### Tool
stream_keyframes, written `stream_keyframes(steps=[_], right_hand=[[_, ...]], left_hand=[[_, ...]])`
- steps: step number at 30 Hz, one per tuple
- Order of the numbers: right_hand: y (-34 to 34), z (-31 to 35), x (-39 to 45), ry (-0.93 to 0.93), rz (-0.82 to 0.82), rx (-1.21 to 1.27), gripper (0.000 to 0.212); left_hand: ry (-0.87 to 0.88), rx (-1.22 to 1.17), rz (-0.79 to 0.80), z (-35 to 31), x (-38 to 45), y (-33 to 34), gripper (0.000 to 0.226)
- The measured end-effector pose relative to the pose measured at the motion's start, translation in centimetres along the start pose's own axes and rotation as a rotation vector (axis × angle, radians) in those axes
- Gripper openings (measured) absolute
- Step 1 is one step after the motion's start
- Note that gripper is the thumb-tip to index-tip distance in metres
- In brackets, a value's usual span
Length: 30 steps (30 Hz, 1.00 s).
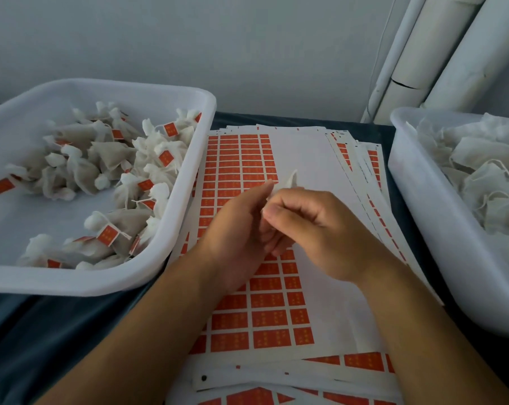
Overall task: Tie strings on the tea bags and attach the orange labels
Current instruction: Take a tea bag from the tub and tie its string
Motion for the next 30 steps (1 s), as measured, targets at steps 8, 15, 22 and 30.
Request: stream_keyframes(steps=[8,15,22,30], right_hand=[[0.4,-1.5,-0.1,0.092,0.051,-0.064,0.023],[-2.0,-2.2,-0.1,0.201,-0.086,0.067,0.030],[-3.8,-3.2,-0.6,0.279,-0.241,0.590,0.035],[-5.5,-2.1,-0.9,0.119,-0.240,0.352,0.025]], left_hand=[[-0.031,-0.055,-0.098,-0.1,-0.1,-1.6,0.047],[0.001,0.438,-0.232,-0.8,-0.5,-2.7,0.050],[0.048,0.817,-0.169,-1.8,-1.5,-1.5,0.054],[0.059,0.880,-0.095,-1.6,-0.9,-1.4,0.029]])
Point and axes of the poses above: each hand's wrist, its own x-axis towards the middle knuckle, its own y-axis out of the palm, z = x × y, the point moved 9 cm from there along x, towards the middle knuckle, and after that the axes turned 1 degree about z, right-handed, at the moved point
